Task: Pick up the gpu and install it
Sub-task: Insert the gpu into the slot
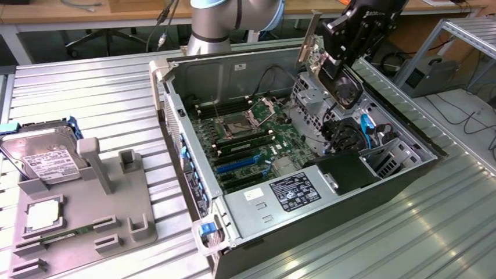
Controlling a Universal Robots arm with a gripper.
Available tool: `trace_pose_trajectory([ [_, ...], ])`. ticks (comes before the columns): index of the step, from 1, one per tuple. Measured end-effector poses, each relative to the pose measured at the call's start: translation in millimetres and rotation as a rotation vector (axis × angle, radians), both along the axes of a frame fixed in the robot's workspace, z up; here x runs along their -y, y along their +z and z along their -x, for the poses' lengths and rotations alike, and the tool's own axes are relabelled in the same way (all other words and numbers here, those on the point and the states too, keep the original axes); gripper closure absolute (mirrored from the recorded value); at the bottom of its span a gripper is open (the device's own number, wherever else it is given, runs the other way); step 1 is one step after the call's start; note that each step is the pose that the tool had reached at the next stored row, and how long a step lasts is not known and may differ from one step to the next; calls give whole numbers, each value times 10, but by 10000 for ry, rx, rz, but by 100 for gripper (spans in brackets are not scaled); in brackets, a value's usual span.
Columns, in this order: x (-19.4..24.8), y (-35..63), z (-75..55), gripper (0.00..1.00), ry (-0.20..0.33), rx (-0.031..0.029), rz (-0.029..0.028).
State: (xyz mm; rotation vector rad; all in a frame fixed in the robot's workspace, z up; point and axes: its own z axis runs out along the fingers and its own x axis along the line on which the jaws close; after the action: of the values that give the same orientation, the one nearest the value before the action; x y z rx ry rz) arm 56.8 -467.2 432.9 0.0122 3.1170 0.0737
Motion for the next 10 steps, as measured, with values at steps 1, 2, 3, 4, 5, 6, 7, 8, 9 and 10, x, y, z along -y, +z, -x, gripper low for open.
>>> trace_pose_trajectory([
  [1,0,0,0,73,0,0,0],
  [2,0,0,0,73,0,0,0],
  [3,0,0,0,73,0,0,0],
  [4,0,0,0,73,0,0,0],
  [5,0,0,0,73,0,0,0],
  [6,0,0,0,73,-1,0,0],
  [7,0,0,0,73,0,0,0],
  [8,0,0,0,73,19,0,0],
  [9,0,0,1,73,126,0,0],
  [10,0,0,1,73,302,0,1],
])
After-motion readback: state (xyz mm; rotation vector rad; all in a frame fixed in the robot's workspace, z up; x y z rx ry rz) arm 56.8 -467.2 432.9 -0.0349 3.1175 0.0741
